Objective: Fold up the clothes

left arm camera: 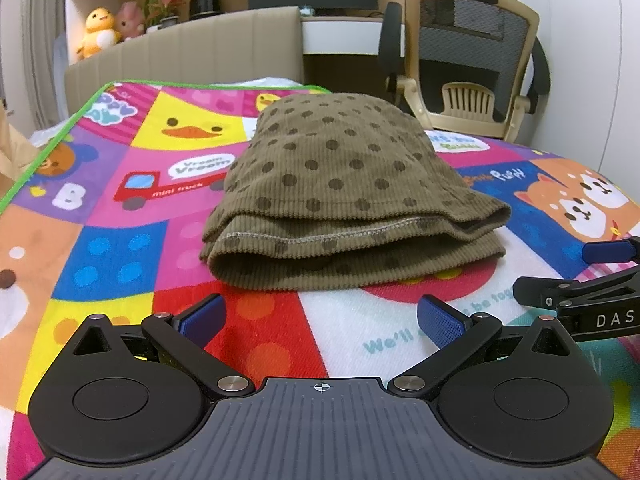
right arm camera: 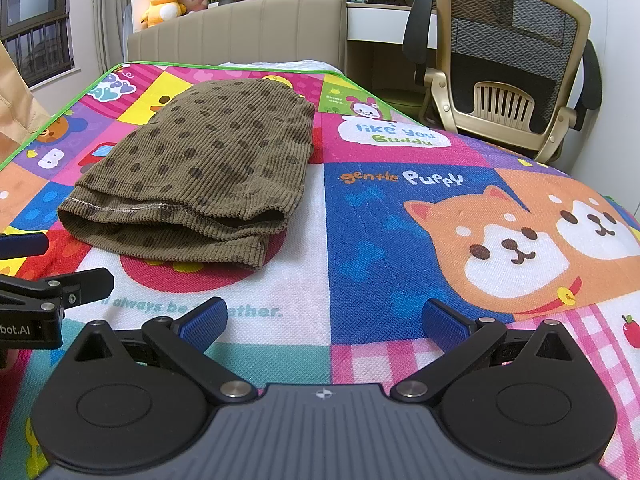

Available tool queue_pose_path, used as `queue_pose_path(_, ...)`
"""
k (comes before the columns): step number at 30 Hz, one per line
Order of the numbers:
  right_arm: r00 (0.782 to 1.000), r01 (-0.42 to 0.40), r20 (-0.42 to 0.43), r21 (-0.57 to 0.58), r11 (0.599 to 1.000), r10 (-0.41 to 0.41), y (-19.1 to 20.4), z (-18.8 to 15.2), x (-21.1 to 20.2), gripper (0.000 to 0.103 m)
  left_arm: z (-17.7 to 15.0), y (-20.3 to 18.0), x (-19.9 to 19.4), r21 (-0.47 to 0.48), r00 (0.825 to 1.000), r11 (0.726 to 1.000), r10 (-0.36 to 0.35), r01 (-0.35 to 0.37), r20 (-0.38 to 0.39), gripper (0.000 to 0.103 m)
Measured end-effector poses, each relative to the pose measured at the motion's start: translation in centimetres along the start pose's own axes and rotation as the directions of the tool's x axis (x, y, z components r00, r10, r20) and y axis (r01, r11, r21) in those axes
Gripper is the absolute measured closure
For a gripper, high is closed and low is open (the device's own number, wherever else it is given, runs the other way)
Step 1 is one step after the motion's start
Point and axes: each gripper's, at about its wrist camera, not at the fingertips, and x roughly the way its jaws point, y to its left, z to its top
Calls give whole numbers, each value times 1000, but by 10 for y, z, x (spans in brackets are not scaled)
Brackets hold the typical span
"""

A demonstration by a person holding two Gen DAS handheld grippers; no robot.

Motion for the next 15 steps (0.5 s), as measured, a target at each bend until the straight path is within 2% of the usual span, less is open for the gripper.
queue_pose_path(6, 1000, 0, 2, -7, 1000, 0, 1, 0, -1, 0, -4, 1, -5, -14, 1000, 1000, 21, -21, -9, 0)
queue_pose_path(15, 997, -73, 0, -82, 994, 73, 12, -3, -8, 0, -8, -1, -13, 11, 1000, 1000, 8, -8, -15, 0)
